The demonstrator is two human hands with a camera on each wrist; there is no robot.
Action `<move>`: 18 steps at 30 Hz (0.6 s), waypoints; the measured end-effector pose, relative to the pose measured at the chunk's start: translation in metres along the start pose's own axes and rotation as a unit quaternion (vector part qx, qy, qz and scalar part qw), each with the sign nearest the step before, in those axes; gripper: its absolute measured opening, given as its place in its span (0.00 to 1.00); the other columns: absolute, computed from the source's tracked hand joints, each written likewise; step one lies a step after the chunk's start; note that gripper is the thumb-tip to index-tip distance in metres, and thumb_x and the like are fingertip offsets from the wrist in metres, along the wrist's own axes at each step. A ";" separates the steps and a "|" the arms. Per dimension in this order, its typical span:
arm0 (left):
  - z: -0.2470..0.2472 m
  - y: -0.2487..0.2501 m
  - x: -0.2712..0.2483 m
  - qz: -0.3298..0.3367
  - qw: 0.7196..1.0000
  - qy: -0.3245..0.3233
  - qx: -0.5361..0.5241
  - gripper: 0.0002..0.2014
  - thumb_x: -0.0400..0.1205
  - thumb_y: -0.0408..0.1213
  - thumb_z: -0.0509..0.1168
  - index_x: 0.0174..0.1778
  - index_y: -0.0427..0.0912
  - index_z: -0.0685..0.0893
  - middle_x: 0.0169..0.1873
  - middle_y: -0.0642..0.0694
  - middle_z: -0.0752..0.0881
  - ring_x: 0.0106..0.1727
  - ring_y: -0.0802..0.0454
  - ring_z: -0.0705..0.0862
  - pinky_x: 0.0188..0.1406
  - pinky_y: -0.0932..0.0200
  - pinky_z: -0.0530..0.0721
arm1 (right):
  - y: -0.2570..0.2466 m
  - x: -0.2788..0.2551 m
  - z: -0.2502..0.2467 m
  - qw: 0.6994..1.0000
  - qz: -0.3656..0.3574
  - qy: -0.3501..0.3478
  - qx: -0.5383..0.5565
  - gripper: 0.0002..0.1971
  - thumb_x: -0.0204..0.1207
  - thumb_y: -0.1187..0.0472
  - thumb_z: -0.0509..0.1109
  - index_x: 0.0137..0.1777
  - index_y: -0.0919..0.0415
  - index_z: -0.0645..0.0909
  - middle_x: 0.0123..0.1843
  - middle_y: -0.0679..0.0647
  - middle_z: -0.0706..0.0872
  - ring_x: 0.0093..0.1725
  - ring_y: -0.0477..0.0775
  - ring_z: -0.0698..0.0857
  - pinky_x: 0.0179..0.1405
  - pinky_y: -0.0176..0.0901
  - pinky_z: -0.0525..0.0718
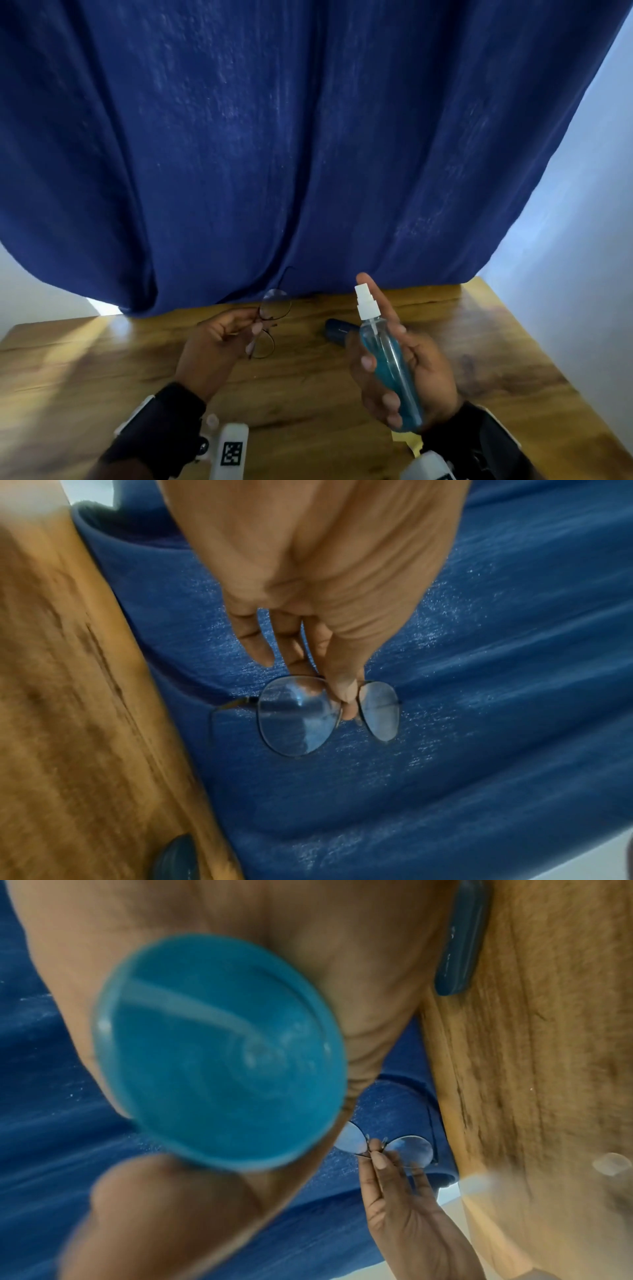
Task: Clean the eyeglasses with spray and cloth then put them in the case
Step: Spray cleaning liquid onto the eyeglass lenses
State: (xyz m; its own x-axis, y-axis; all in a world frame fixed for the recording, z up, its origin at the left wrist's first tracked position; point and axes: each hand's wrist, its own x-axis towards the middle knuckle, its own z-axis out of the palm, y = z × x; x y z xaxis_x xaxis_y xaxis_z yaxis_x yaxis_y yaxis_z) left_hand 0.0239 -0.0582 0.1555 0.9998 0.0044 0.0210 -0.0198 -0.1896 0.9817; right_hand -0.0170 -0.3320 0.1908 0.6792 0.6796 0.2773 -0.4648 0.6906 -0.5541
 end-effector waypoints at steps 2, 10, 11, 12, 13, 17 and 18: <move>-0.005 0.003 -0.004 -0.015 0.999 -0.002 -0.034 0.10 0.82 0.33 0.73 0.59 0.45 0.92 0.50 0.49 0.96 0.55 0.54 0.94 0.61 0.56 0.88 | 0.003 0.006 0.008 0.998 0.019 0.036 -0.046 0.33 0.88 0.55 0.65 0.86 0.30 0.58 0.48 0.63 0.82 0.35 0.57 0.88 0.30 0.49 0.90; -0.012 0.014 -0.012 -0.053 0.990 -0.015 -0.127 0.12 0.78 0.34 0.76 0.57 0.36 0.92 0.50 0.41 0.96 0.54 0.46 0.94 0.51 0.62 0.91 | 0.013 0.045 0.026 0.600 -0.073 0.170 -0.778 0.30 0.87 0.52 0.67 0.83 0.28 0.62 0.49 0.43 0.84 0.47 0.43 0.86 0.45 0.32 0.85; -0.011 0.016 -0.012 -0.059 0.990 -0.006 -0.131 0.10 0.80 0.33 0.75 0.55 0.36 0.92 0.49 0.41 0.96 0.53 0.45 0.94 0.48 0.63 0.90 | 0.016 0.051 0.024 0.541 -0.099 0.173 -0.817 0.30 0.86 0.52 0.67 0.84 0.31 0.61 0.54 0.40 0.82 0.49 0.42 0.85 0.45 0.30 0.84; -0.010 0.017 -0.013 -0.064 0.988 0.001 -0.138 0.08 0.80 0.32 0.75 0.54 0.36 0.93 0.49 0.41 0.96 0.53 0.45 0.94 0.48 0.63 0.91 | 0.019 0.057 0.022 0.501 -0.117 0.181 -0.838 0.30 0.86 0.52 0.66 0.85 0.34 0.62 0.56 0.42 0.81 0.47 0.43 0.84 0.42 0.31 0.85; -0.008 0.018 -0.013 -0.069 0.986 0.004 -0.151 0.08 0.81 0.32 0.74 0.54 0.36 0.93 0.49 0.41 0.96 0.54 0.45 0.94 0.49 0.61 0.91 | 0.021 0.062 0.020 0.469 -0.129 0.192 -0.852 0.30 0.85 0.52 0.66 0.85 0.35 0.61 0.56 0.43 0.80 0.43 0.44 0.84 0.37 0.33 0.86; -0.010 0.021 -0.013 -0.081 0.980 0.018 -0.179 0.07 0.80 0.33 0.75 0.53 0.37 0.94 0.50 0.41 0.96 0.56 0.44 0.94 0.58 0.51 0.90 | 0.030 0.075 0.013 0.427 -0.111 0.207 -0.873 0.31 0.85 0.53 0.64 0.84 0.36 0.57 0.54 0.48 0.80 0.35 0.47 0.83 0.29 0.43 0.88; -0.011 0.021 -0.013 -0.081 0.980 0.021 -0.178 0.07 0.81 0.34 0.75 0.53 0.37 0.94 0.50 0.41 0.96 0.56 0.44 0.94 0.60 0.50 0.90 | 0.031 0.076 0.010 0.431 -0.092 0.210 -0.873 0.31 0.85 0.53 0.64 0.84 0.35 0.56 0.54 0.50 0.81 0.36 0.47 0.83 0.30 0.46 0.88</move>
State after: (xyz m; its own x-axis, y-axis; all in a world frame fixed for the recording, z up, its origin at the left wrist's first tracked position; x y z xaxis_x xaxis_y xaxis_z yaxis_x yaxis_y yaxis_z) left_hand 0.0107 -0.0516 0.1778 0.9889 0.0482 -0.1408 0.1306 0.1715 0.9765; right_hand 0.0147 -0.2564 0.2021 0.8270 0.2944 0.4789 0.5045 -0.7646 -0.4012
